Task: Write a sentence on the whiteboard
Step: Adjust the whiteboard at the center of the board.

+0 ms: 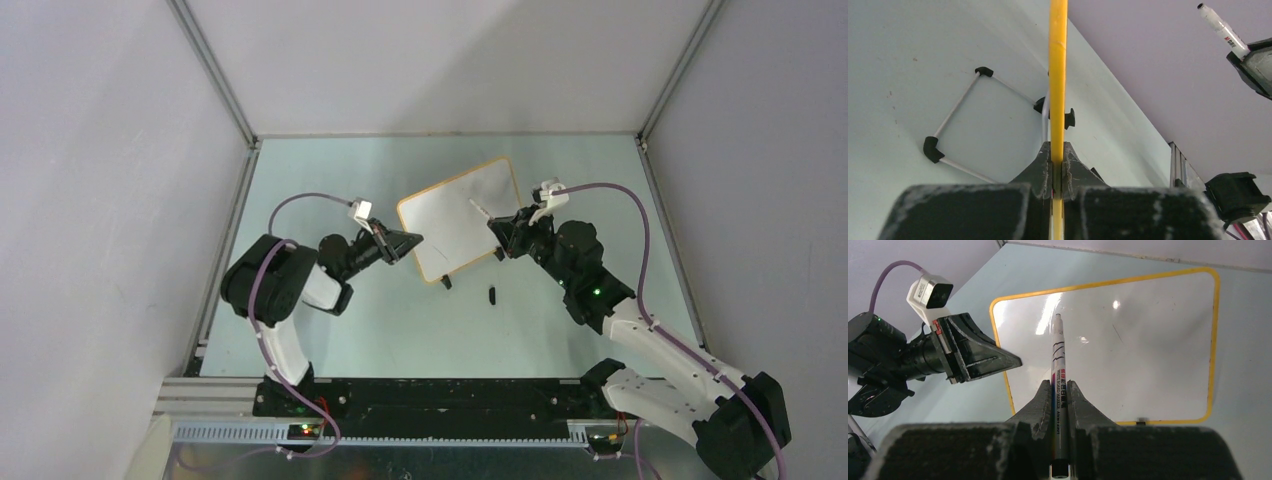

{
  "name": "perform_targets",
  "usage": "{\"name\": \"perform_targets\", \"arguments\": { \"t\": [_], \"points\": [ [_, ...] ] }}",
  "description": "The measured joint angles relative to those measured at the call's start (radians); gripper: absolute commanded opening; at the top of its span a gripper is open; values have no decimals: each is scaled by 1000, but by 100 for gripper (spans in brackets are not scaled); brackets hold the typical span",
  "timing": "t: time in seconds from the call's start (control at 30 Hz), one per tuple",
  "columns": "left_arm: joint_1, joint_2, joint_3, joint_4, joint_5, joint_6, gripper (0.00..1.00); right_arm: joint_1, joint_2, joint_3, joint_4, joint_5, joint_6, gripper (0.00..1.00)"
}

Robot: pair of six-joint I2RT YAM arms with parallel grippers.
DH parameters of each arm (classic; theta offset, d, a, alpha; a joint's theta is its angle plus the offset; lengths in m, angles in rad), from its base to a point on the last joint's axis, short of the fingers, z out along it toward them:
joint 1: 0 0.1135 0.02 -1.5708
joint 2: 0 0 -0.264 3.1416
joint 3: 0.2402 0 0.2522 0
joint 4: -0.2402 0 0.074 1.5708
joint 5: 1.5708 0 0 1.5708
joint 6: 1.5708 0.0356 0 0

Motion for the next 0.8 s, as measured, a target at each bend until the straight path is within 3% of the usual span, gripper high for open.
{"name": "perform_targets", "arguments": {
  "t": [0.43, 0.8],
  "points": [
    [147, 146, 164, 24, 317, -77, 0, -8, 8, 0, 1, -18, 1, 0],
    [123, 300, 402, 26, 500, -218, 0, -13, 8, 0, 2, -26, 3, 0]
  ]
}}
